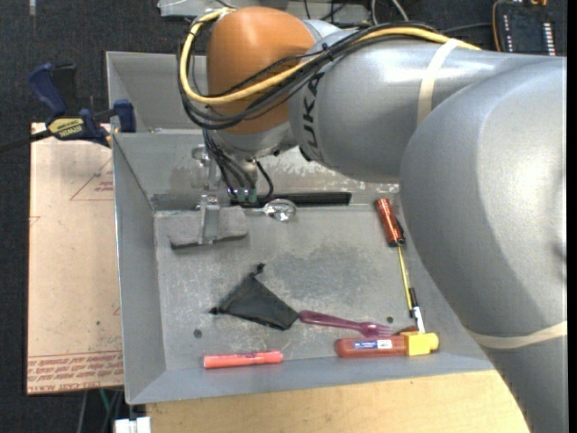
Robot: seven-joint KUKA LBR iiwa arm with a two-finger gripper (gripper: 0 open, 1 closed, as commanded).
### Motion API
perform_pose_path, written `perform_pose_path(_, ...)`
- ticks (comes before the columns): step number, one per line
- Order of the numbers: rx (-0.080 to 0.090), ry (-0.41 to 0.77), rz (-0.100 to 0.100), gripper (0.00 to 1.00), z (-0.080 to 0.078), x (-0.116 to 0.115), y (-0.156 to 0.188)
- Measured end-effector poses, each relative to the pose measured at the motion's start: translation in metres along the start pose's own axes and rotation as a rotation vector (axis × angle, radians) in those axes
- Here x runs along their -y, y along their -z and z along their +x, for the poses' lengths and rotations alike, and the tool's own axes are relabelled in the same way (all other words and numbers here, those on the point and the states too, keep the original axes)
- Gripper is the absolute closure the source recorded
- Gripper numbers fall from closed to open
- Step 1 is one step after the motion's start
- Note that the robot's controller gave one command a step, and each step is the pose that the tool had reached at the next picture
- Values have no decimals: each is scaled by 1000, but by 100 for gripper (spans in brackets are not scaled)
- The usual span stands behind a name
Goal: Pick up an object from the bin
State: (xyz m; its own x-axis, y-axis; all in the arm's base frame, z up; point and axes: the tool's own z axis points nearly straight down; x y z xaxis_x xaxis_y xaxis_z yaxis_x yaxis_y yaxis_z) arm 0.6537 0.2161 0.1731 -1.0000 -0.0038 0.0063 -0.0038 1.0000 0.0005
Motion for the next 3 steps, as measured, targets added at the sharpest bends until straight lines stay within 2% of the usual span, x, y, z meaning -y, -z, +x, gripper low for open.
perform_pose_path(1, 8, -4, -1, 0, -2, 1, 5)
perform_pose_path(2, 10, -8, -4, 0, 9, -4, -102)
perform_pose_path(3, 19, -131, -7, 0, 9, -4, -40)
